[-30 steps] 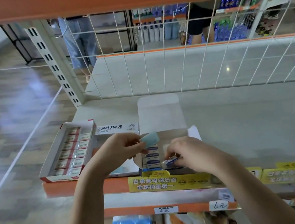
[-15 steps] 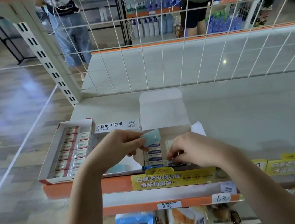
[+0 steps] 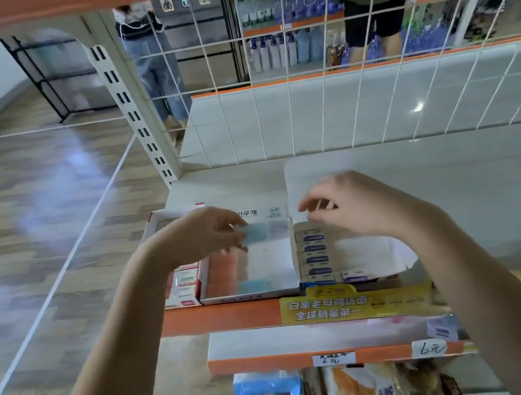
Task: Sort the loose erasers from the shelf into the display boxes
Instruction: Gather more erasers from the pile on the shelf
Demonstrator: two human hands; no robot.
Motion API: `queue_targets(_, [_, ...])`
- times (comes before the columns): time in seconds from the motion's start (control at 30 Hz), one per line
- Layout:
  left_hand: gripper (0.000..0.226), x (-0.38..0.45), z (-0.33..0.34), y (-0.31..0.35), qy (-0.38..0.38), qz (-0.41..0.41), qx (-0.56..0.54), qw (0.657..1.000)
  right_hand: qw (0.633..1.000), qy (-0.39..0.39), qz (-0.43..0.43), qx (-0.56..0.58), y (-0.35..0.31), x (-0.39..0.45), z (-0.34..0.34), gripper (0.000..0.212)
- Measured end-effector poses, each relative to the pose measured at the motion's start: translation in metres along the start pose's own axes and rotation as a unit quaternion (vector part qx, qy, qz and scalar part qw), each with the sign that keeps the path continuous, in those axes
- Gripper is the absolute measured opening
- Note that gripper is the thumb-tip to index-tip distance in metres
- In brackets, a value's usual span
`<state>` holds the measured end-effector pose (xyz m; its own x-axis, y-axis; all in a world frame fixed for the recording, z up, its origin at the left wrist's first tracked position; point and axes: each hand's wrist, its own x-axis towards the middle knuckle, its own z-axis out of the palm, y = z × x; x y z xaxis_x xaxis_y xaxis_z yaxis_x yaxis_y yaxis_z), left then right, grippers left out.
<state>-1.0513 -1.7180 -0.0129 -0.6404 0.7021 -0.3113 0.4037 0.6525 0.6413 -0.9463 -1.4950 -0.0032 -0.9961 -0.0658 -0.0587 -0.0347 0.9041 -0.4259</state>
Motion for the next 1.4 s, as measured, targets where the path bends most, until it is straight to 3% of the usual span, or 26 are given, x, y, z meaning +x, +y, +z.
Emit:
queue_targets(0.3, [0.026, 0.003, 0.004, -0.003, -0.097, -0.001, 0.223, 0.970, 0.997, -0.027, -0.051, -0.060, -0.047, 0.023, 0.030, 0.025])
queue_targets(0.63, [0.027, 0.000, 0.008, -0.004, -0.082, 0.018, 0.234, 0.969, 0.984, -0.030, -0.076, -0.160, -0.054, 0.027, 0.048, 0.027])
queue_targets(0.87, [0.020, 0.003, 0.012, -0.010, -0.045, 0.036, 0.227, 0.972, 0.989, -0.046, -0.054, -0.133, -0.046, 0.019, 0.044, 0.026])
queue_targets(1.4, [0.015, 0.007, 0.019, -0.015, -0.043, 0.054, 0.241, 0.968, 0.995, -0.038, -0.028, -0.092, -0.033, 0.011, 0.046, 0.024])
